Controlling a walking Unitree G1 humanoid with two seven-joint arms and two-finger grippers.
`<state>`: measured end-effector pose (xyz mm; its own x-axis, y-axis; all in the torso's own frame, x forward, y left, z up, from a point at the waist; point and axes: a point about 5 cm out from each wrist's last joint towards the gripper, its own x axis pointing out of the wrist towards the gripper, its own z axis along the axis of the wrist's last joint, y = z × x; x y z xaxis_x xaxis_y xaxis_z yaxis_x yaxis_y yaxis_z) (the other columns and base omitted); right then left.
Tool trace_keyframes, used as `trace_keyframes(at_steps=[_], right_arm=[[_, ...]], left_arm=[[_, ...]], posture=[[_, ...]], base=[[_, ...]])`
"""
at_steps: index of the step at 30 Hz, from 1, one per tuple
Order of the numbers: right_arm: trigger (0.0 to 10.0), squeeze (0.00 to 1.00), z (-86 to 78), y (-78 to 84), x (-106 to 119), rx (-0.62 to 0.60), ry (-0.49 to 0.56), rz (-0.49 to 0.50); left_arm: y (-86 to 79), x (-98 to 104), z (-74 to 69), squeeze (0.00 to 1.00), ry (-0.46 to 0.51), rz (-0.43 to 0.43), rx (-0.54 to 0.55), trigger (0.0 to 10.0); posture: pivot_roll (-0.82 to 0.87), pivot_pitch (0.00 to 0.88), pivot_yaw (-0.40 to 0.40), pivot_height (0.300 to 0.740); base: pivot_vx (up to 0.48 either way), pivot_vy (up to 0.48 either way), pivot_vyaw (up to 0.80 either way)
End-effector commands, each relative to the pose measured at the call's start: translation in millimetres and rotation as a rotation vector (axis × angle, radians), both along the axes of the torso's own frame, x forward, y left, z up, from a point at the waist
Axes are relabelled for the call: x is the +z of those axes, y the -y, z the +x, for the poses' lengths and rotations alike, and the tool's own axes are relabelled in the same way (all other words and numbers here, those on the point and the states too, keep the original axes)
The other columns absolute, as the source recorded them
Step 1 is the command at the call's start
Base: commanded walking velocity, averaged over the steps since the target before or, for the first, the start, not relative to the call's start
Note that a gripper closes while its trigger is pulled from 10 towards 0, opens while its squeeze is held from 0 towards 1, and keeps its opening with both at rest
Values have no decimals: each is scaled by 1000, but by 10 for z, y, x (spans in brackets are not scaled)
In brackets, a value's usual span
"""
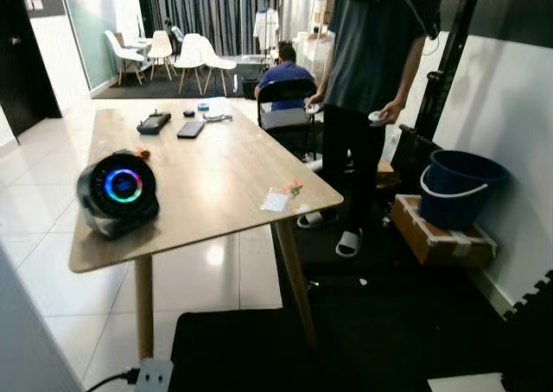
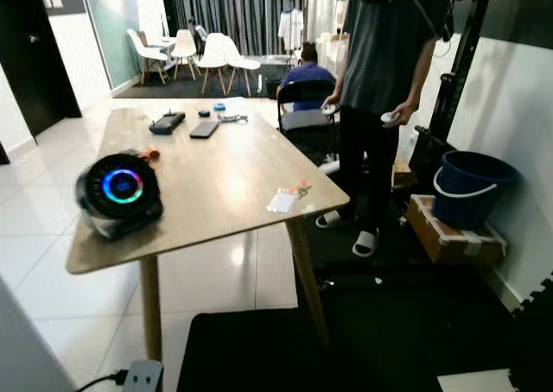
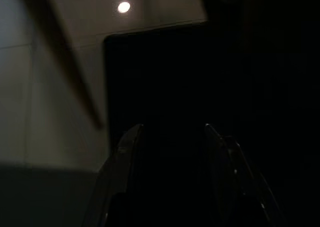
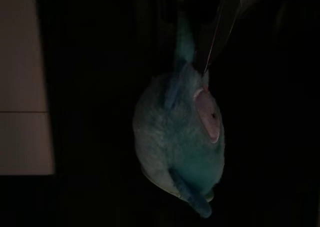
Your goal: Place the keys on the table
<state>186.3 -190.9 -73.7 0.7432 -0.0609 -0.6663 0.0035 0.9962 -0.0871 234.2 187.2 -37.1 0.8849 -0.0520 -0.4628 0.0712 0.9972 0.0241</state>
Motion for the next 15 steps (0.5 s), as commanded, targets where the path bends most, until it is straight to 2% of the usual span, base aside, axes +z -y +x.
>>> trace_keyframes(at_steps=[1, 15], right_arm=[[10000, 0, -12, -42, -13, 9, -7, 8], [10000, 0, -38, -13, -22, 3, -12, 2]], left_arm=[[-75, -55, -86, 0, -32, 6, 25, 10000], [-49, -54, -66, 0, -45, 26, -16, 10000]], posture=[[49, 45, 22, 740], [49, 46, 28, 740]], base=[[0, 0, 0], [0, 0, 0]])
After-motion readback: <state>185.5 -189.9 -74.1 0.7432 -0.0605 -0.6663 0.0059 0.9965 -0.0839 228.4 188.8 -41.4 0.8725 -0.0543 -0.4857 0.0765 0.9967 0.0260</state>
